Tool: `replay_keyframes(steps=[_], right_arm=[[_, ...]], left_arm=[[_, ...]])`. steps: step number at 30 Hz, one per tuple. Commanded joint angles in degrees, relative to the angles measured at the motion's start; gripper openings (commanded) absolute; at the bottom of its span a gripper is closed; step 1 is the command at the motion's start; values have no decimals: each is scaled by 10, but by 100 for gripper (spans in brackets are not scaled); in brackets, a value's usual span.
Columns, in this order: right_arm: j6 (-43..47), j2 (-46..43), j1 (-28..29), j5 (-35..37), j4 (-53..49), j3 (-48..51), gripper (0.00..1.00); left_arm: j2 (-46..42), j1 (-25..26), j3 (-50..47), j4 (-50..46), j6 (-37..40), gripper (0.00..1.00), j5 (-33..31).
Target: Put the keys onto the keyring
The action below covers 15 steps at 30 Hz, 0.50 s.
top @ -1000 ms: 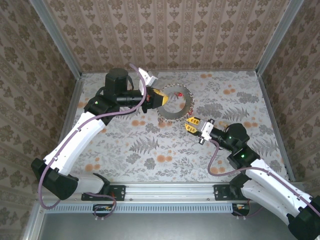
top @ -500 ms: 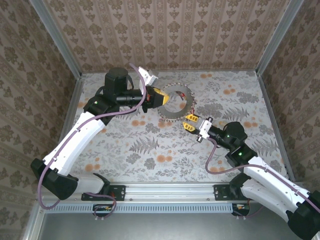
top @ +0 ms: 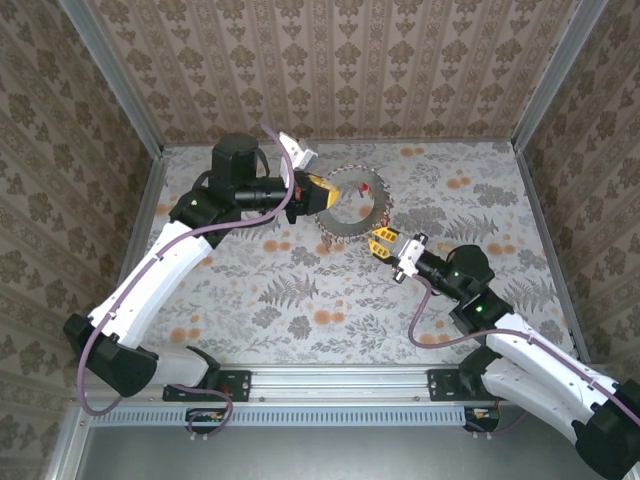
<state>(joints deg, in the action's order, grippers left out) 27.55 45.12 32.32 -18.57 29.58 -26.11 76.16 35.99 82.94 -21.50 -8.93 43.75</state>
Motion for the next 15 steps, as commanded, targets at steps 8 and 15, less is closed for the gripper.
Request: replay_keyframes(steps=[8, 15], right_arm=[[12, 7, 4, 28, 33, 11, 10], [10, 4, 4, 41, 41, 24, 0]], left_arm=[[-1, 6, 25, 20, 2, 0, 20], [-12, 7, -7, 80, -32, 0, -8]])
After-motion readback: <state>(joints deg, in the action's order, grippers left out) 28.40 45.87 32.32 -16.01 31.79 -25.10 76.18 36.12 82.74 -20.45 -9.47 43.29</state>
